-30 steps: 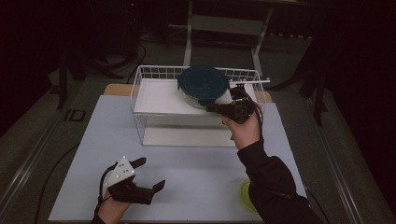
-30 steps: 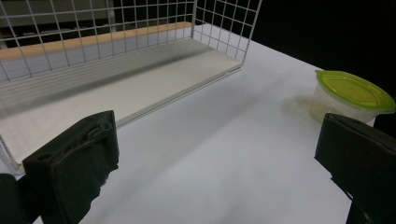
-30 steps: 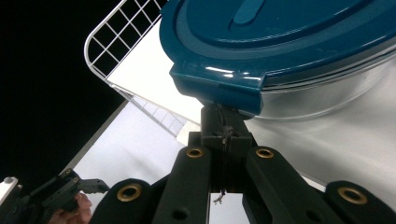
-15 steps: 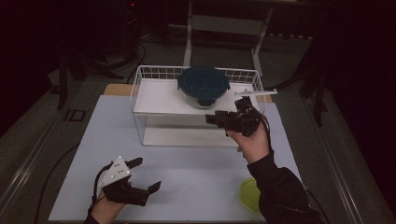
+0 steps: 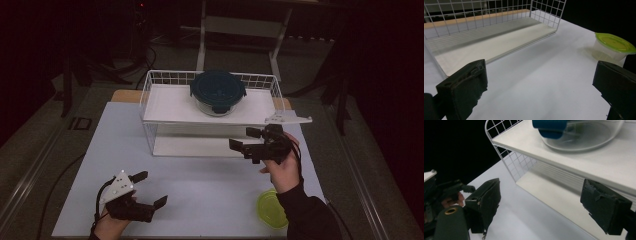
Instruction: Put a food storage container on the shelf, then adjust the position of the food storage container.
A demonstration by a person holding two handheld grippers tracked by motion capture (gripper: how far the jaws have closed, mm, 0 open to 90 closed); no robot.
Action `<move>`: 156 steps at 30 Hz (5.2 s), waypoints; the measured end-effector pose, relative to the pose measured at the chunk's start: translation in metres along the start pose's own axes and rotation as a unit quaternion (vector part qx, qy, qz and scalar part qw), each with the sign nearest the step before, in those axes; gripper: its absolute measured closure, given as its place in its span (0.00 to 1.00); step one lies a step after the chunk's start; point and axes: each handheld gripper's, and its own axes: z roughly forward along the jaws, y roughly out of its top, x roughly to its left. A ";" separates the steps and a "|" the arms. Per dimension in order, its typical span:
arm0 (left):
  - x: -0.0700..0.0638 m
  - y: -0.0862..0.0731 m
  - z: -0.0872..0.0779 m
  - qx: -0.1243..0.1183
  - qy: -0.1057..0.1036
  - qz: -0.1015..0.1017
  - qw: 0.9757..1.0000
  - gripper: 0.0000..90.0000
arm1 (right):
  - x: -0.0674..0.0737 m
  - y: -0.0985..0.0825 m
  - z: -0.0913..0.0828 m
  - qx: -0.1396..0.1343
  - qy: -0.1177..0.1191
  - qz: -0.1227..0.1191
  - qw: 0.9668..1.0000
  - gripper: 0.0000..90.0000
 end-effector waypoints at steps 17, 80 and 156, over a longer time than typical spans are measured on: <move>0.000 -0.001 0.000 -0.011 0.002 0.005 1.000 0.00 | -0.009 -0.053 -0.035 0.005 0.008 -0.011 1.000 0.15; -0.004 -0.004 0.004 -0.005 -0.005 0.009 1.000 0.00 | -0.069 -0.222 -0.113 0.133 -0.084 0.073 0.985 1.00; -0.001 -0.004 -0.001 -0.011 -0.002 0.011 1.000 0.00 | -0.020 -0.185 0.003 0.223 0.015 -0.030 0.974 1.00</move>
